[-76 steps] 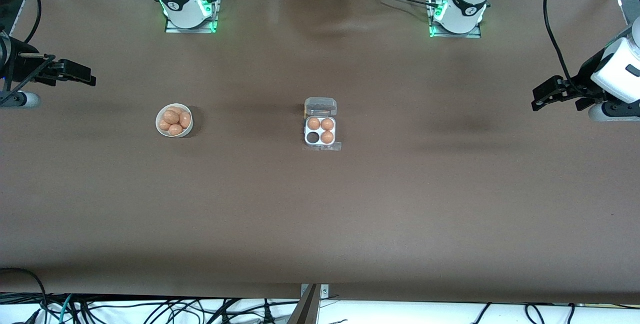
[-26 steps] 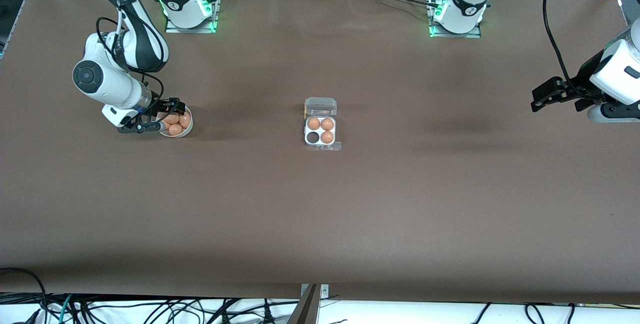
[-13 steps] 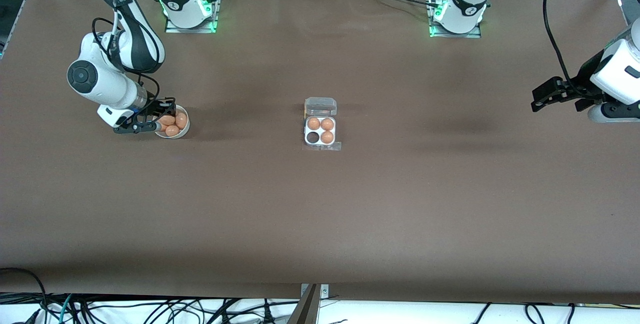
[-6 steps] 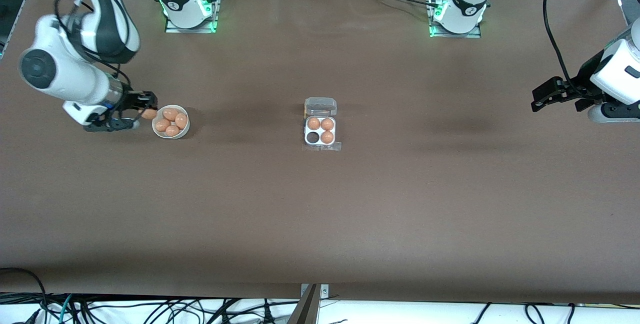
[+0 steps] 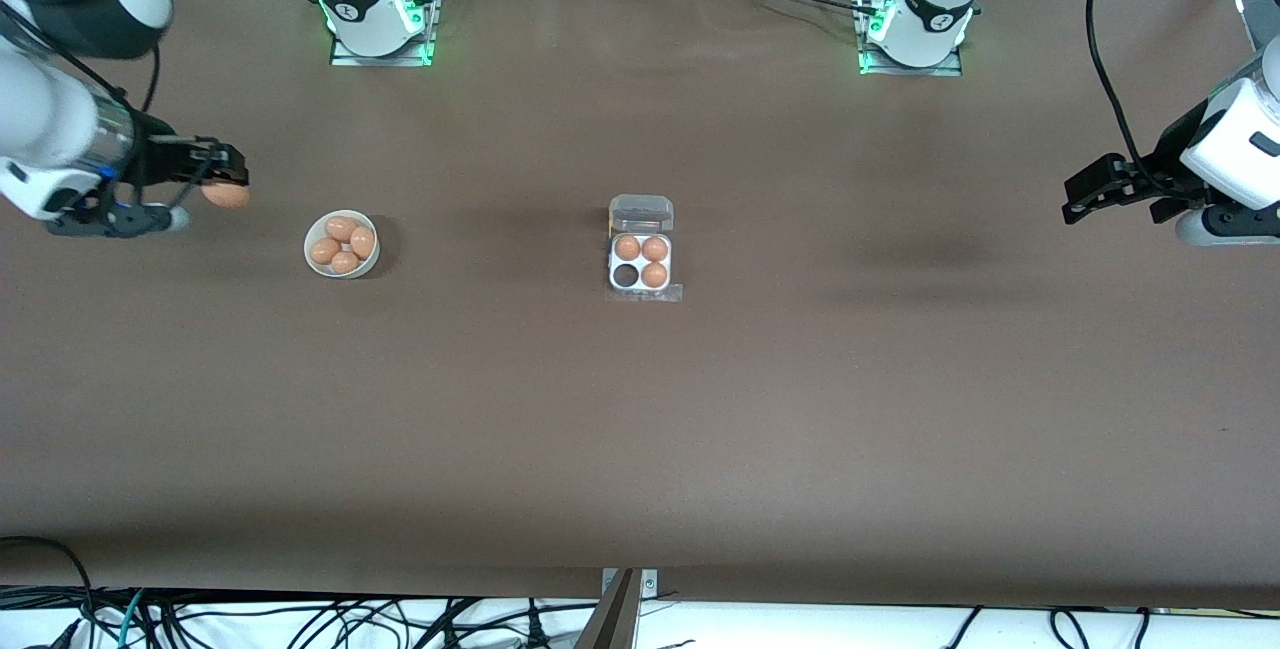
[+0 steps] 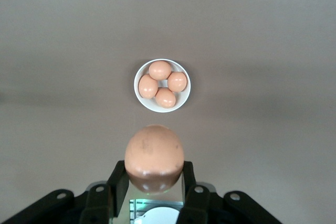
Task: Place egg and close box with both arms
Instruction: 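Carry the egg to the clear carton and lower it into the empty slot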
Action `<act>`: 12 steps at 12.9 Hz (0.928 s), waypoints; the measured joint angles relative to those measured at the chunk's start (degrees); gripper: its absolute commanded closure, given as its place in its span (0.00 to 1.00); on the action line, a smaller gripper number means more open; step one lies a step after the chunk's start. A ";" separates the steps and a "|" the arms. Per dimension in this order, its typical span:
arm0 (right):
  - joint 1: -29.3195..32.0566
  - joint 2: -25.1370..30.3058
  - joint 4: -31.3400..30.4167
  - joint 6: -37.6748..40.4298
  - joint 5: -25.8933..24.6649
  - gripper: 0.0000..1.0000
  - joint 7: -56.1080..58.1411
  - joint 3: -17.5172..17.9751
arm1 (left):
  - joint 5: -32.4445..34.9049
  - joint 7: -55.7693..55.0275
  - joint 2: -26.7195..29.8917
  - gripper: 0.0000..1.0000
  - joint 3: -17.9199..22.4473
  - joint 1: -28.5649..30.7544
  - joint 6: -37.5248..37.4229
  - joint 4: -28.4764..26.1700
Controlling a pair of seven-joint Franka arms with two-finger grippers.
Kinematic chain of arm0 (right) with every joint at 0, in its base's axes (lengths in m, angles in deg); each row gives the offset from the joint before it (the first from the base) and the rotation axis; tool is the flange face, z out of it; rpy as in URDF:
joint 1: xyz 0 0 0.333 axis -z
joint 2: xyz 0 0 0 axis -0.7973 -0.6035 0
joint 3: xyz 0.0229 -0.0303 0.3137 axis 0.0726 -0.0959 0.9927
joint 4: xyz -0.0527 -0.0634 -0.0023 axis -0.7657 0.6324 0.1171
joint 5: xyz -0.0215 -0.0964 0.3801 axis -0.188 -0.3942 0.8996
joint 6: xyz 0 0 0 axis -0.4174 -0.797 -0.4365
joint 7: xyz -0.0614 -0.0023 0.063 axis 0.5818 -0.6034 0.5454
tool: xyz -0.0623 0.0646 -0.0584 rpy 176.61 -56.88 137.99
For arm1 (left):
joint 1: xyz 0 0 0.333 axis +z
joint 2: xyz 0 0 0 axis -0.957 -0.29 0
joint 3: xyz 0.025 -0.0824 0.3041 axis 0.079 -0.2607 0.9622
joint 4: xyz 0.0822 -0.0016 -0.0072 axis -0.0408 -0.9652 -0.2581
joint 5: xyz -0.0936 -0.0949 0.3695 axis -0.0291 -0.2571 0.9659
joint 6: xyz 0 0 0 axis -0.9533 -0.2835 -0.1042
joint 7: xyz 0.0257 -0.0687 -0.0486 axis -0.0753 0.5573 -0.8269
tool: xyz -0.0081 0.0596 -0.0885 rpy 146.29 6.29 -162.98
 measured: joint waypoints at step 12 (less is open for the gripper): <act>-23.80 -24.94 23.89 -4.77 3.06 1.00 -33.40 0.98 | 0.00 0.00 0.00 0.00 -0.04 -0.01 0.00 0.08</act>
